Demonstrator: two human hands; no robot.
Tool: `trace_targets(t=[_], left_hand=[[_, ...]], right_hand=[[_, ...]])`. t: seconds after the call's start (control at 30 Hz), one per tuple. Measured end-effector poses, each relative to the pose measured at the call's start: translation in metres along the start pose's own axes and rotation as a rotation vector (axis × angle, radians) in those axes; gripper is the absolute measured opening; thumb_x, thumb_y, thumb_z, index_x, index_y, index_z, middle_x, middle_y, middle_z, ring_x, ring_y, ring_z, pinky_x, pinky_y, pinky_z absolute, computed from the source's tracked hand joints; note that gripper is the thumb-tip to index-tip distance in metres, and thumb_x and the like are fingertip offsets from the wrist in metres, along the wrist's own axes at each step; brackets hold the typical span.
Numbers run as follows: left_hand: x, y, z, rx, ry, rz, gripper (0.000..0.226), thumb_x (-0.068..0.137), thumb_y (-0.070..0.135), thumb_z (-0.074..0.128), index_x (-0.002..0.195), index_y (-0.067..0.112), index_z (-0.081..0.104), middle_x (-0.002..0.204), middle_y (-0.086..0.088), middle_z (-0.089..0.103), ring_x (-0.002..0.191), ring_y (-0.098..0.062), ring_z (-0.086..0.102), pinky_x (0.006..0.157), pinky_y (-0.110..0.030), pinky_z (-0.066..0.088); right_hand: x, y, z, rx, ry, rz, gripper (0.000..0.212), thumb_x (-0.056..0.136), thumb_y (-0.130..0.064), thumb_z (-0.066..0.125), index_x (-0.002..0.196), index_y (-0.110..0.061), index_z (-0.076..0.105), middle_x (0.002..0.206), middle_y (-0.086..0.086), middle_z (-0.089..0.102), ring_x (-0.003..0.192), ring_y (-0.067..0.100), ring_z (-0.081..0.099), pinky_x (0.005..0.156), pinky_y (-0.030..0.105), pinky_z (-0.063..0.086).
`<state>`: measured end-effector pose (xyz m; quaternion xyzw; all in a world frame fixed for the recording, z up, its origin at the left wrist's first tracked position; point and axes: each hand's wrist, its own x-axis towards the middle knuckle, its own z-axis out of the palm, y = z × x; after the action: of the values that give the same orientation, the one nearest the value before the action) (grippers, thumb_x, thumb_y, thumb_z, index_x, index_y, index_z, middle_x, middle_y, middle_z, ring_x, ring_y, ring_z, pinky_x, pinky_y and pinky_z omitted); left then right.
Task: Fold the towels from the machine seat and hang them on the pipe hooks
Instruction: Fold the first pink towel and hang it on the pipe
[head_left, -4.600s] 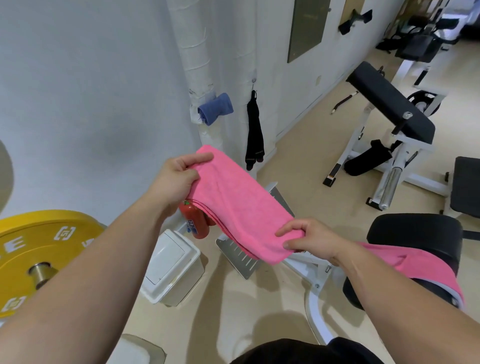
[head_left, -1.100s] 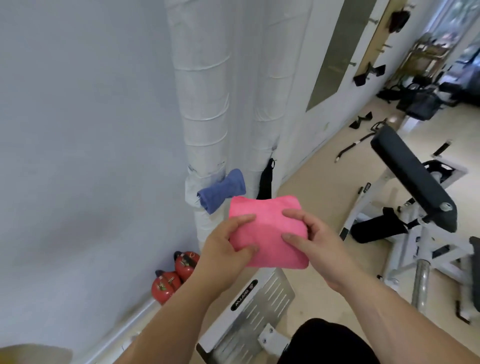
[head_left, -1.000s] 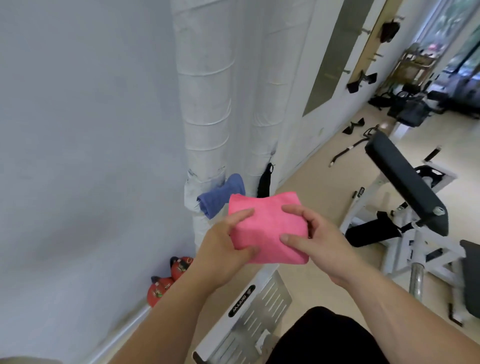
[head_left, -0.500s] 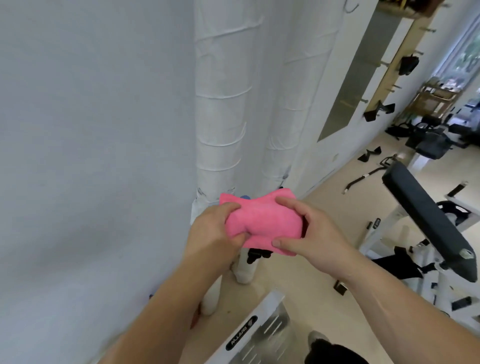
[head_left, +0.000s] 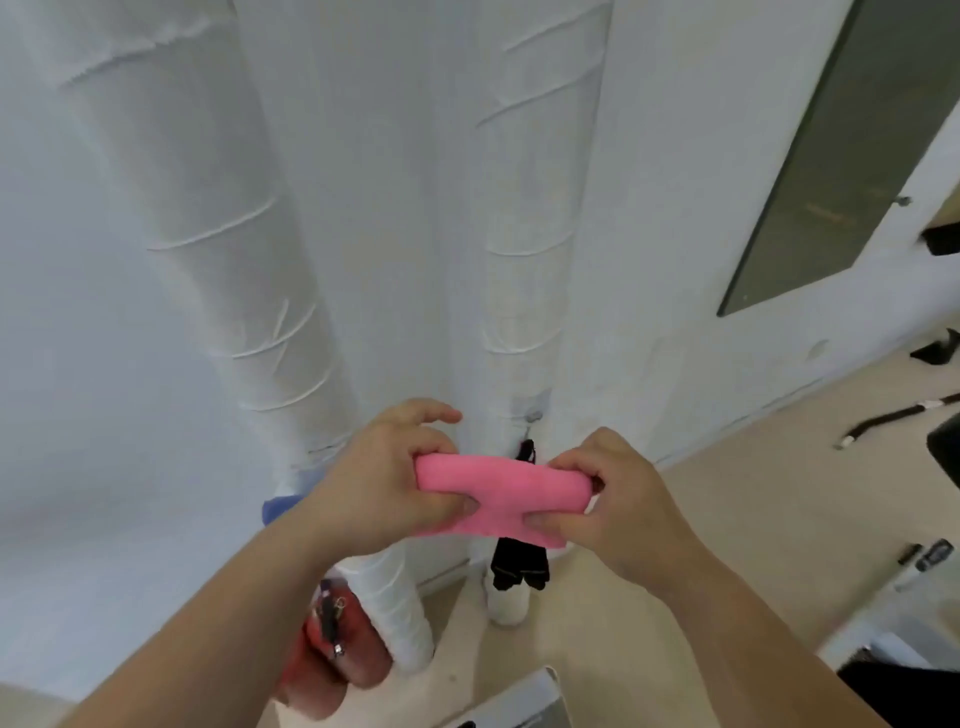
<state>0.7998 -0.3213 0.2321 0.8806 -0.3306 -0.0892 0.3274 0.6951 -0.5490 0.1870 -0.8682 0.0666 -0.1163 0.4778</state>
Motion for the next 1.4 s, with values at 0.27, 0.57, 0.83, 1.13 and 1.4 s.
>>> trace_targets(t=[0.27,0.57,0.83,1.13,1.4], left_hand=[[0.051,0.114,0.043,-0.411,0.270,-0.246,0.029,0.086,0.009,0.077,0.109,0.021,0.064,0.084,0.004,0.063,0.063,-0.002,0.060,0.048,-0.017,0.049],[0.102,0.177,-0.015,-0.249,0.802,0.001,0.033,0.097,0.012,0.062,0.105,0.044,0.061,0.107,0.023,0.063,0.097,0.001,0.061,0.087,-0.024,0.050],[0.136,0.249,-0.084,-0.244,0.893,0.166,0.040,0.082,0.021,0.082,0.108,0.041,0.060,0.112,0.018,0.060,0.090,0.006,0.060,0.072,-0.014,0.052],[0.180,0.264,-0.145,-0.089,1.027,0.236,0.046,0.076,0.023,0.086,0.113,0.036,0.060,0.116,0.006,0.060,0.100,-0.009,0.060,0.085,-0.028,0.055],[0.211,0.239,-0.155,0.007,1.081,0.235,0.049,0.074,0.021,0.087,0.111,0.037,0.058,0.117,0.009,0.058,0.104,0.006,0.053,0.086,-0.010,0.042]], right_hand=[[0.064,0.023,-0.129,0.410,-0.279,-0.042,0.019,0.082,-0.012,0.082,0.090,-0.015,0.065,0.081,-0.001,0.067,0.077,0.012,0.063,0.067,0.026,0.052],[0.140,-0.070,-0.173,0.478,-0.048,-0.328,0.027,0.098,-0.015,0.060,0.102,-0.042,0.056,0.100,-0.008,0.062,0.082,0.009,0.061,0.072,0.025,0.053],[0.185,-0.151,-0.231,0.490,0.066,-0.601,0.016,0.091,-0.014,0.067,0.088,-0.029,0.065,0.103,-0.011,0.067,0.094,0.009,0.063,0.078,0.026,0.052],[0.239,-0.207,-0.257,0.316,0.173,-0.732,0.034,0.077,-0.027,0.086,0.093,-0.039,0.059,0.119,-0.001,0.058,0.099,0.012,0.062,0.080,0.023,0.055],[0.277,-0.203,-0.246,0.195,0.219,-0.749,0.036,0.074,-0.024,0.088,0.096,-0.037,0.061,0.117,-0.005,0.054,0.102,0.013,0.060,0.090,0.034,0.056]])
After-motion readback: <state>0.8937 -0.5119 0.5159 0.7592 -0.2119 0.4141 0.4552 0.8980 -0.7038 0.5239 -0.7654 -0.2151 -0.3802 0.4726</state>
